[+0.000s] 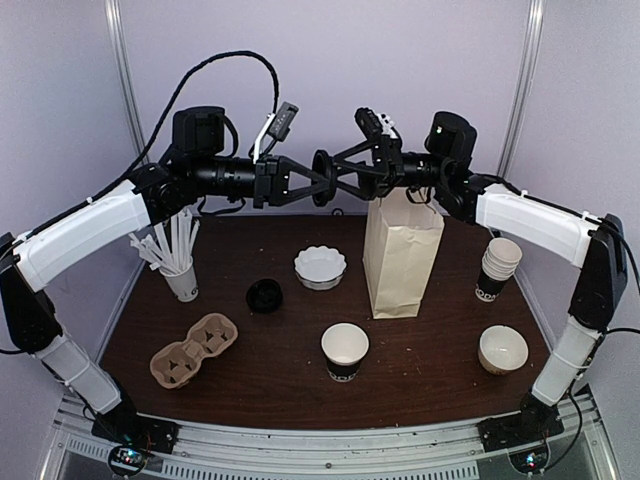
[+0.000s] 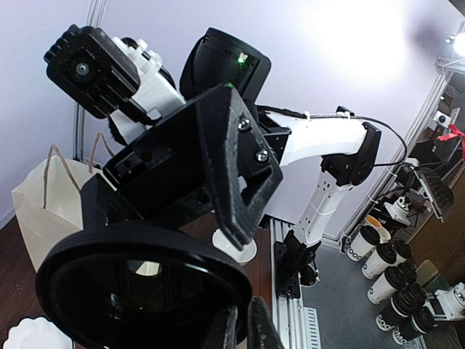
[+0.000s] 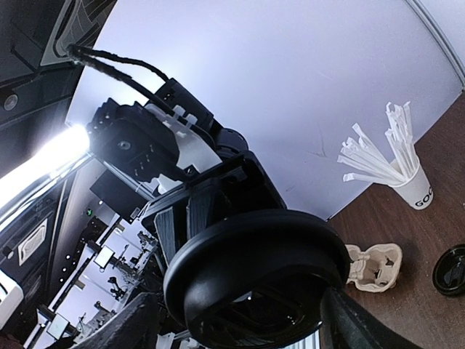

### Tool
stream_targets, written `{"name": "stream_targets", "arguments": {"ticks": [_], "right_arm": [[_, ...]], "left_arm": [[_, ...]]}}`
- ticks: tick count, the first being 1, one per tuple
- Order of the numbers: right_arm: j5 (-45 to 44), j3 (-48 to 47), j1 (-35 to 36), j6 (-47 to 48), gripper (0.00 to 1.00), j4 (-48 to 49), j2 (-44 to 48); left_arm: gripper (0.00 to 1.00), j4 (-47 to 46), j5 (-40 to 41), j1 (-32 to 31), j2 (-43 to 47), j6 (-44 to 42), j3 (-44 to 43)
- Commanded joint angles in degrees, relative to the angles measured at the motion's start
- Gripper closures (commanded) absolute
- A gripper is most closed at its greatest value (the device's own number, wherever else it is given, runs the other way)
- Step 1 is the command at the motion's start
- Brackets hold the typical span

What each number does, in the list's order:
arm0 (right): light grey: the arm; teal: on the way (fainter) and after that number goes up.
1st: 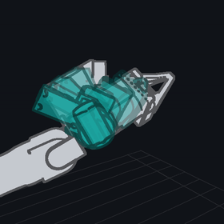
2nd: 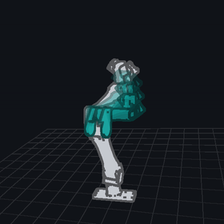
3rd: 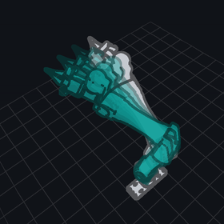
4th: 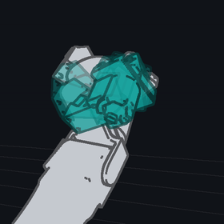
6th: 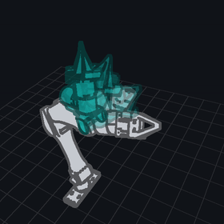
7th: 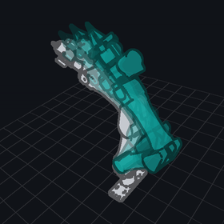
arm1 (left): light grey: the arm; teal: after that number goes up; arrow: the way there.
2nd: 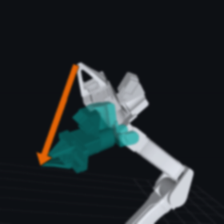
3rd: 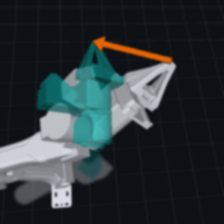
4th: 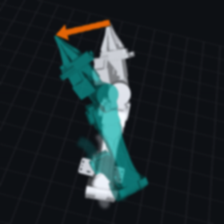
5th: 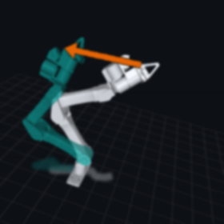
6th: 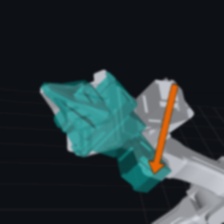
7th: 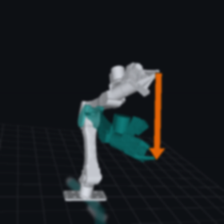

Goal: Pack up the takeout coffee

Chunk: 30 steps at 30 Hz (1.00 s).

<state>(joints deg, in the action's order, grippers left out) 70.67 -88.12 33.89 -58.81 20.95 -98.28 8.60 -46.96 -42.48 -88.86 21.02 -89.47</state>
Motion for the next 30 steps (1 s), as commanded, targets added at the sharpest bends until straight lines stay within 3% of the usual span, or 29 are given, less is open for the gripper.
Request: {"name": "stream_targets", "arguments": {"ticks": [1, 2, 5, 9, 14, 22, 30], "right_arm": [[1.03, 0.73, 0.56, -2.12, 0.25, 4.95, 0.41], [0.98, 1.00, 0.68, -2.04, 0.25, 4.85, 0.62], [1.04, 1.37, 1.17, 1.31, 0.11, 0.10, 1.22], [0.74, 1.89, 1.60, 3.00, 0.07, -2.28, 1.78], [0.78, 2.36, 1.75, 1.60, 0.08, -0.45, 1.51], [0.86, 2.62, 1.54, 0.70, 0.20, 2.46, 2.10], [0.42, 2.50, 0.34, -0.26, 0.26, 3.76, 1.07]], "left_arm": [[0.95, -2.15, -0.03, -0.19, 1.54, -0.50, -0.48], [0.95, -2.27, 0.16, -0.19, 1.60, -0.60, -0.28], [0.95, -3.26, -0.31, -0.23, 1.77, -0.13, 0.28], [0.95, -5.27, -1.06, -0.24, 2.09, 1.34, 0.91], [0.95, -5.55, -1.53, -0.21, 1.04, 1.93, 0.09], [0.95, -4.33, -2.45, -0.31, -0.50, 1.98, -1.47], [0.95, -2.98, -1.83, -0.32, -0.17, 0.61, -0.86]]}}
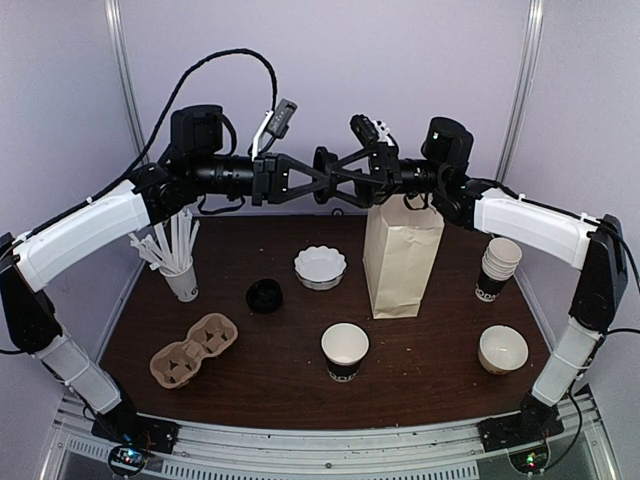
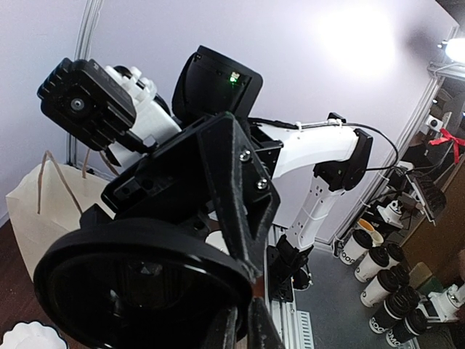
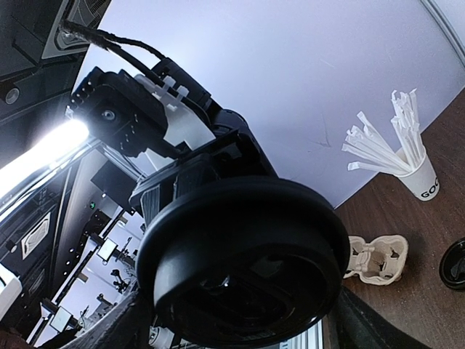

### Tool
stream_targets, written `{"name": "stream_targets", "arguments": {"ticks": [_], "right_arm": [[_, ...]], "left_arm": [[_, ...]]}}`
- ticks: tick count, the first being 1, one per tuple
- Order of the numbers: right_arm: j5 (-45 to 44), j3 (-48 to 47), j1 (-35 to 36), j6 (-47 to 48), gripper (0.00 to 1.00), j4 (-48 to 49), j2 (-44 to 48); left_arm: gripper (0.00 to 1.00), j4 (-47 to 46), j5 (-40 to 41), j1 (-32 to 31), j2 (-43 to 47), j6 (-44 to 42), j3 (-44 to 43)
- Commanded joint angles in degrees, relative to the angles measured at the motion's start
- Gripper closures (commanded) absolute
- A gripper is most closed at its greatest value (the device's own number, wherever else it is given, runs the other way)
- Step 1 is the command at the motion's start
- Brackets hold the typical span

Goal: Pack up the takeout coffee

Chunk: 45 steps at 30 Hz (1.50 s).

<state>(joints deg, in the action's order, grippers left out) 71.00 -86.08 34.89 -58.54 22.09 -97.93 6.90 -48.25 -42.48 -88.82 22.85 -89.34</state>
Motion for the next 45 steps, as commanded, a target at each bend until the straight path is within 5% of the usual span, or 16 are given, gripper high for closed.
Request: {"name": "stream_targets", "arguments": {"ticks": [1, 13, 18, 31, 36, 40, 45], "right_arm": [[-0.16, 0.41, -0.97, 0.37, 0.27, 1.60, 0.84], [-1.48, 0.20, -1.77, 11.60, 0.33, -10.43, 2.57], [-1.37, -0.51, -1.96, 13.30, 0.34, -12.50, 2.96], [-2.96, -2.11, -2.51, 22.43, 0.38, -21.09, 2.14], [-8.51, -8.57, -3.32, 44.49, 0.37, -47.81, 5.09], [-11.25, -11.96, -4.91, 58.60, 0.32, -61.77, 9.54], [-16.47, -14.67, -5.51, 77.88, 0.30, -80.15, 11.91]], "left_arm": [[0.95, -1.15, -0.41, -0.32, -0.20, -1.42, -0.87], [0.89, 1.05, 0.50, -0.32, 0.38, -3.25, -0.26], [0.67, 3.37, 1.64, -0.32, 1.51, -4.30, 0.16], [0.58, 13.54, 11.14, -0.32, 3.06, -9.09, 5.33], [0.51, 27.44, 28.13, -0.32, 3.90, -13.84, 4.80], [0.50, 35.19, 32.14, -0.49, 3.13, -12.85, 7.63], [0.50, 29.45, 33.69, -0.68, 1.17, -9.28, 15.16]]}}
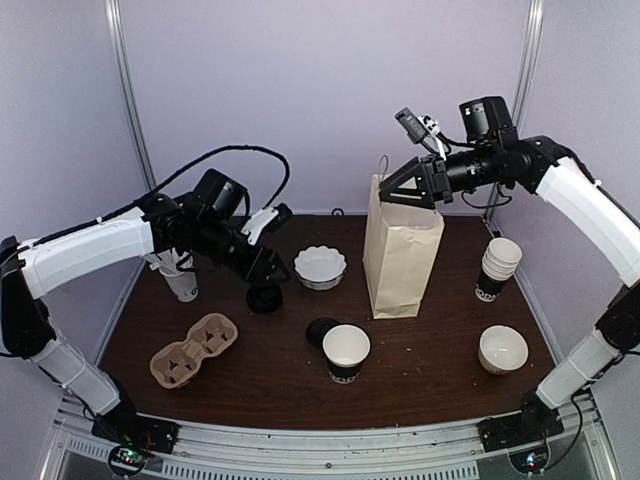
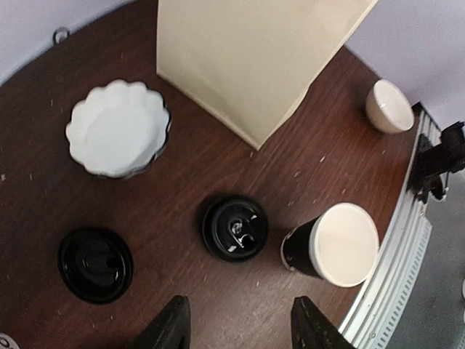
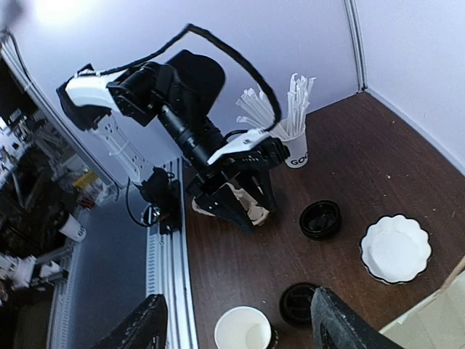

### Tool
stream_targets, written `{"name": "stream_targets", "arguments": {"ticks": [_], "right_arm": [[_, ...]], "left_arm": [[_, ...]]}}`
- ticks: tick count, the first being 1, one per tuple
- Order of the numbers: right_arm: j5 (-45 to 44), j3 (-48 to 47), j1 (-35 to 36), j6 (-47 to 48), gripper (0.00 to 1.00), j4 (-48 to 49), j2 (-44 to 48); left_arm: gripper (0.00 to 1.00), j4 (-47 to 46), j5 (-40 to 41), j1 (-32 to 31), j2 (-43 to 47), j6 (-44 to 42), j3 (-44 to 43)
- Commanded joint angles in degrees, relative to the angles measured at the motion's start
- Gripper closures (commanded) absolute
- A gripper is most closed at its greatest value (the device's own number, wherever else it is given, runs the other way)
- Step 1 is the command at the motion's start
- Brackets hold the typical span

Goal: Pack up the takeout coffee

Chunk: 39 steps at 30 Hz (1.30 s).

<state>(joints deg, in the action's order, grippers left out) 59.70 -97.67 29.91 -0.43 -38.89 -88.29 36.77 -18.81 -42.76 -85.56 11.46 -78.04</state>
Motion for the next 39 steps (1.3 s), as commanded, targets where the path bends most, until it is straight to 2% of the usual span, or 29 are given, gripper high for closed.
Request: {"name": "stream_targets", "arguments": {"ticks": [1, 5, 12, 15, 17, 22, 25, 28, 32, 39], "right_arm": [[-5.94, -3.40, -0.53, 23.38, 0.30, -22.76, 2.51], [-11.48, -1.70, -0.50, 31.93, 0.29, -29.69, 4.73], [-14.74, 2.41, -0.58, 35.33, 0.27, -31.38, 7.69], [-16.34, 2.42, -0.56, 36.95, 0.24, -32.63, 7.69], [-17.04, 2.71, -0.56, 37.07, 0.22, -32.59, 7.86], [-16.80, 3.58, -0.35, 37.58, 0.19, -32.59, 7.72], [-20.95, 5.55, 1.26, 39.03, 0.21, -31.28, 7.70], [-25.49, 6.83, 6.35, 42.86, 0.28, -32.04, 7.12], [-33.95, 7.81, 19.13, 46.90, 0.42, -32.45, 3.30], [-38.03, 8.32, 29.58, 47.89, 0.49, -29.30, -4.76]], "left_arm": [[0.49, -0.50, 3.86, -0.39, -3.55, 2.80, 3.42], [0.50, -0.57, 3.15, -0.52, -9.62, 5.62, 1.36], [0.50, -2.89, 1.57, -2.67, -16.69, 4.27, 0.82], [0.44, -3.51, 0.26, -3.36, -18.17, 3.63, -0.30], [0.35, -3.91, 1.34, -4.27, -19.17, 1.48, -1.08], [0.33, -3.99, 4.04, -5.39, -22.11, -3.62, -3.63], [0.33, -3.97, 3.79, -5.40, -22.98, -3.62, -4.91], [0.34, -3.31, 3.68, -5.39, -24.19, -3.95, -6.69], [0.34, -1.11, 5.06, -5.12, -27.01, -3.84, -10.13], [0.35, -1.81, 3.91, -2.55, -27.29, 0.91, -11.22]]}}
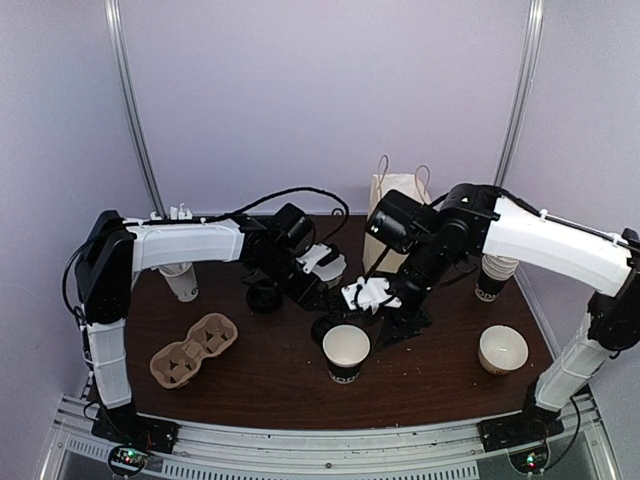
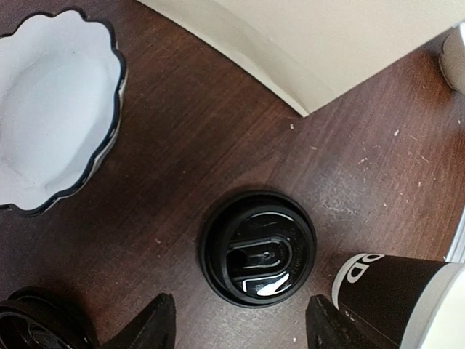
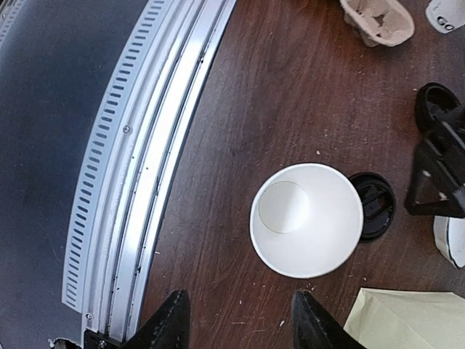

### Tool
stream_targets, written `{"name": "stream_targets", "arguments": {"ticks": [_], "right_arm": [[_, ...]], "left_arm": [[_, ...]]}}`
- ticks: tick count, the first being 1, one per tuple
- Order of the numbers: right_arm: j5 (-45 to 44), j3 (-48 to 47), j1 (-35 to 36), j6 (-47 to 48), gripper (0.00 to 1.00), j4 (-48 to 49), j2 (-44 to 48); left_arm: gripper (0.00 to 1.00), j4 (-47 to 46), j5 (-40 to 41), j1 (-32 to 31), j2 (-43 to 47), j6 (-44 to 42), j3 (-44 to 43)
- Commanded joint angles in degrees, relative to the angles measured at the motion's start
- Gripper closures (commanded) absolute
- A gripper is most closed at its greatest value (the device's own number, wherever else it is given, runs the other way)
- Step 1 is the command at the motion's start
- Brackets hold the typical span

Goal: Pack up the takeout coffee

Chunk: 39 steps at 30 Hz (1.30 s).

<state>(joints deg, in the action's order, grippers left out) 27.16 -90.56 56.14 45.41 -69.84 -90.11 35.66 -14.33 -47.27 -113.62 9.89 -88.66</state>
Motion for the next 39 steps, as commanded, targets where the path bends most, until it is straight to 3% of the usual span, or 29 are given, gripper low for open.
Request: {"name": "stream_targets", "arguments": {"ticks": [1, 7, 16, 20, 24, 26, 35, 39], "right_arm": [[-6.19, 1.65, 4.20, 2.27, 0.49, 2.15, -3.63], [-10.04, 4.71, 7.13, 1.46, 0.50, 7.36, -6.88], [-12.60, 4.32, 8.53, 1.66, 0.62, 9.79, -11.74], [-14.86, 4.41, 9.06, 1.26, 0.73, 10.37, -12.97], [-15.78, 4.47, 9.56, 1.20, 0.94, 8.66, -12.23], [-15.98, 4.92, 9.90, 1.45, 1.00, 7.36, -10.77], [-19.69, 12.59, 10.80, 1.69, 0.99, 7.14, -4.89], [-19.14, 13.94, 10.84, 1.21, 0.71, 8.14, -3.60]], "left_arm": [[0.36, -0.95, -0.56, 2.26, 1.34, 2.65, -0.22], [0.36, -1.51, -1.55, 4.28, 3.03, 3.97, 2.13], [0.36, -3.25, -1.14, 5.34, 6.22, 4.85, 5.47], [0.36, -2.28, -0.54, 5.43, 7.18, 3.87, 5.54], [0.36, -2.02, -0.46, 5.47, 7.93, 3.17, 5.48], [0.36, -2.41, -1.37, 5.43, 8.25, 2.52, 5.68], [0.35, -2.74, -7.62, 1.15, 8.15, -5.57, 7.25], [0.33, -2.80, -6.60, 0.29, 6.19, -5.73, 6.72]]}}
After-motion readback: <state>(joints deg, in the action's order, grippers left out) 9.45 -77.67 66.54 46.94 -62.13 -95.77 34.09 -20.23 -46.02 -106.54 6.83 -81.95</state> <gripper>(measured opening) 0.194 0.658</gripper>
